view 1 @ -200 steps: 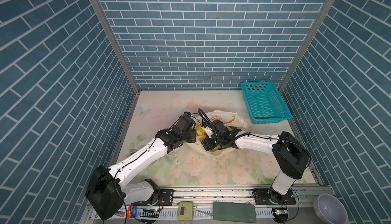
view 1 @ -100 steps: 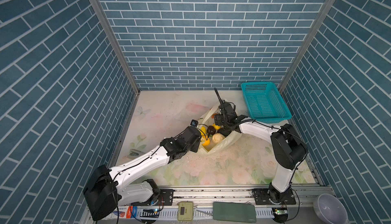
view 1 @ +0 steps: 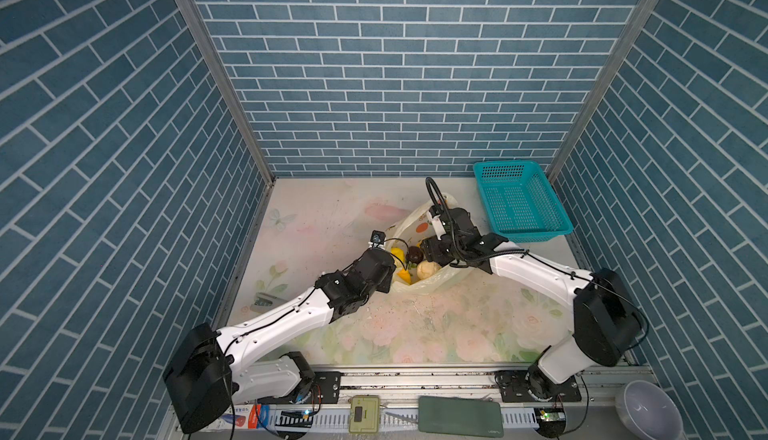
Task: Untie the knot of the plastic bag and take out the fruit
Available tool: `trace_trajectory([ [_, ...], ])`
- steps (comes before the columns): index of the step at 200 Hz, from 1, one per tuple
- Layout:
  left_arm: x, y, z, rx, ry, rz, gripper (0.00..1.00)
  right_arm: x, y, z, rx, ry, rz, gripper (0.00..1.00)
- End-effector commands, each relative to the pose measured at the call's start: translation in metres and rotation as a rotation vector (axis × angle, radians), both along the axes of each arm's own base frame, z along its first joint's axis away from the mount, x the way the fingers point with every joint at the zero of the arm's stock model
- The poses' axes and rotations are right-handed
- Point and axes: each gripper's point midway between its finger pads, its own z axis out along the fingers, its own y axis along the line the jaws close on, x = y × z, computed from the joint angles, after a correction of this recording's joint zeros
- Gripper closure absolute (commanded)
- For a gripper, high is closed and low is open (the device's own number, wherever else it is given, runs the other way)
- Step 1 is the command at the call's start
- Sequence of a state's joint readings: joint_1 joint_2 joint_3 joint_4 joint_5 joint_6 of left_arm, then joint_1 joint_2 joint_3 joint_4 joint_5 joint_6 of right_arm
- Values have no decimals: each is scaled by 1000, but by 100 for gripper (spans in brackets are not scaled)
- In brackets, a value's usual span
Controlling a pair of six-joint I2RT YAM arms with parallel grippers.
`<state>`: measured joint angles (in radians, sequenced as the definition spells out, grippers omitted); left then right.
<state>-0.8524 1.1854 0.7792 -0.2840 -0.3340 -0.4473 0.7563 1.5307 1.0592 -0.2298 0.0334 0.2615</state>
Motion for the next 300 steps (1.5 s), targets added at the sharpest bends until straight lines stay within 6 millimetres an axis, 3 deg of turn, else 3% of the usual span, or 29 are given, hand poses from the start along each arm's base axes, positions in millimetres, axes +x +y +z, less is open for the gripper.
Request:
trace_trajectory([
  [1, -4, -4, 4, -61, -10, 0, 100, -44, -20, -40, -66, 132, -5, 25],
  [41, -12, -8, 1, -82, -9, -10, 100, -86, -52, -74, -133, 140, -67, 25],
  [64, -23, -7, -15, -42, 32, -32, 100, -107, -72, -96, -179, 149, -104, 25],
  [83, -36, 1, -38, 19, 84, -45, 100, -115, -80, -112, -204, 167, -123, 25],
  [99, -41, 7, -43, 41, 87, -44, 100, -116, -80, -120, -221, 175, -122, 25],
  [120, -41, 11, -44, 79, 83, -49, 100, -111, -69, -114, -203, 171, -102, 25],
  [165, -35, 7, -30, 84, 34, -53, 100, -97, -27, -75, -76, 168, -60, 25],
  [210, -30, 2, -20, 67, 6, -53, 100, -83, -3, -53, -64, 121, -3, 21],
  [270, -28, 0, -20, 54, 4, -49, 100, -62, 19, -45, -110, 56, 60, 18],
  [300, -28, -1, -20, 51, 2, -50, 100, -54, 27, -59, -157, 70, 76, 16],
])
